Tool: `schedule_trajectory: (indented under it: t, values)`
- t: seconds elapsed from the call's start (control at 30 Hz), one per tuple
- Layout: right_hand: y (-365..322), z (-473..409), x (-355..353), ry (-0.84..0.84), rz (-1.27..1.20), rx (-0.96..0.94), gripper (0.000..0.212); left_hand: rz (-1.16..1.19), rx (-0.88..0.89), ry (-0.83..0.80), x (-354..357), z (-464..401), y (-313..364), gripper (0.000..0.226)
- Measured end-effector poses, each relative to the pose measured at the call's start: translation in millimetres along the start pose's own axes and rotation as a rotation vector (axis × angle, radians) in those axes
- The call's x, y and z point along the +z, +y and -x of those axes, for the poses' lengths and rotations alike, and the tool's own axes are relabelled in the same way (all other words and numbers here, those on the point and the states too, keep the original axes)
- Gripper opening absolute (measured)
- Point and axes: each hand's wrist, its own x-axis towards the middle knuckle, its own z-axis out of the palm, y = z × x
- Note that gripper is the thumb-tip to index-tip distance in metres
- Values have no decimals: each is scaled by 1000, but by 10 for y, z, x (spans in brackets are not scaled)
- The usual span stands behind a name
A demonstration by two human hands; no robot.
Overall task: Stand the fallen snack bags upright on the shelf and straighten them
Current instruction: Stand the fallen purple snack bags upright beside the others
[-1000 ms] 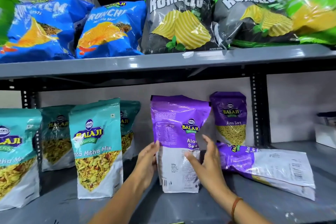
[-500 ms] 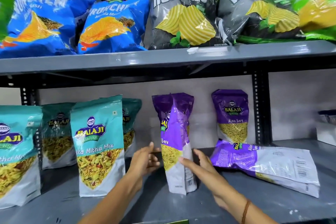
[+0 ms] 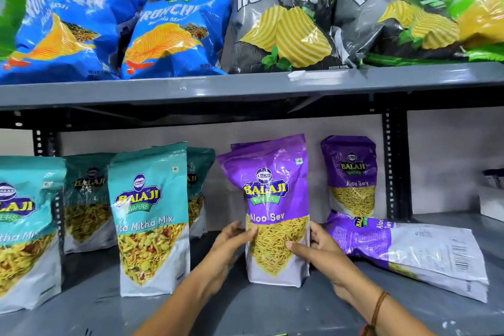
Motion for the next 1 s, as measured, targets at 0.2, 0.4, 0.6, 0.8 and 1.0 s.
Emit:
schedule_trajectory:
  t: [0.2,0.4,0.6,0.8,1.0]
  values:
    - [25,-125,-7,-53,-70,23,45,-24,88,-12,-51,-101,-174,93]
    - [-18,-114,-9,-47,-60,45,56,-66,173,52,23,-27,-145,105]
    - [-453,9,-79,155,-24,-83,67,-266,786,628,510,352,359,65]
    - [-1076,43,-609,307,157,-253,56,-23,781,351,1507,523,811,44]
    - [-1220,-203,-1484,242,494,-119,39,176,321,119,2248,434,422,49]
